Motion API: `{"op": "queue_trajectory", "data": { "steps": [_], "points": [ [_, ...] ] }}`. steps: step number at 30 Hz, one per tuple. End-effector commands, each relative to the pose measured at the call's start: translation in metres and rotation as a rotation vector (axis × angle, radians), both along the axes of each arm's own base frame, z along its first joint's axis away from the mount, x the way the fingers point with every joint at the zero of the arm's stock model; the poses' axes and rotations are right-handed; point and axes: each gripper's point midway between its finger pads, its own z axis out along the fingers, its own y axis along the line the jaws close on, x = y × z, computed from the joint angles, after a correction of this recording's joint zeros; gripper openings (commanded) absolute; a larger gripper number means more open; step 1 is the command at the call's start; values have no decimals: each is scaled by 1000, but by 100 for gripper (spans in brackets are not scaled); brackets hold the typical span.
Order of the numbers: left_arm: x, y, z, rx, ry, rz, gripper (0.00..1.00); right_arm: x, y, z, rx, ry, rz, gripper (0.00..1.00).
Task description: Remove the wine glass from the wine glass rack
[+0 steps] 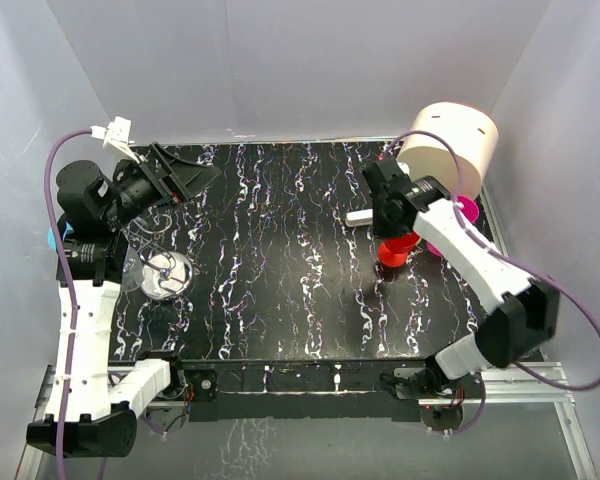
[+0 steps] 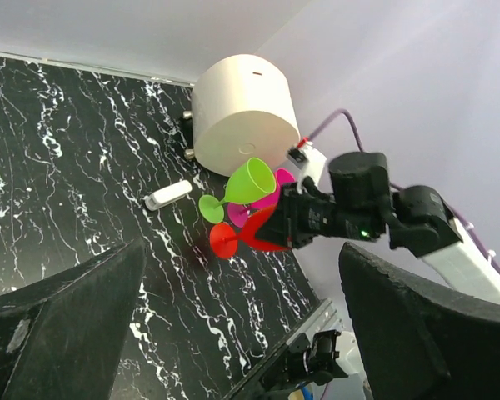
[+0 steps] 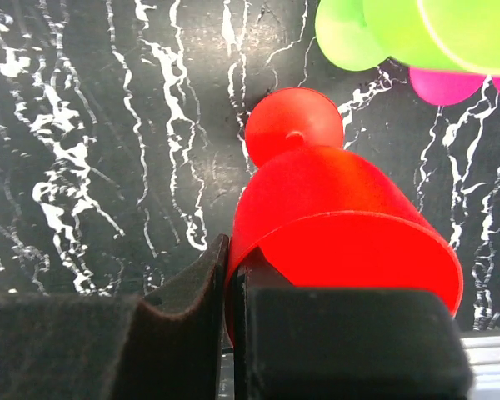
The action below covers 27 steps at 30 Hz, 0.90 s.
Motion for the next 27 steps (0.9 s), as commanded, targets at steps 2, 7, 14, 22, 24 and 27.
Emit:
{"op": "queue_trajectory", "data": {
  "steps": [2,7,14,22,24,27],
  "points": [
    [-8,4,17,48,-47,19,99,39,7,10,-57,-9,78,0],
    [-8,8,23,72,-55,49,99,59,19,0,-34,1,108,0],
    [-7,11,21,66,-29,71,99,73,24,-11,2,3,132,0],
    [-4,11,22,46,-6,80,99,76,21,-21,26,2,133,2],
    [-4,12,23,47,1,89,99,77,20,-20,26,-7,133,7],
    [-5,15,24,56,10,110,99,77,22,-20,38,-15,146,14]
  ]
}}
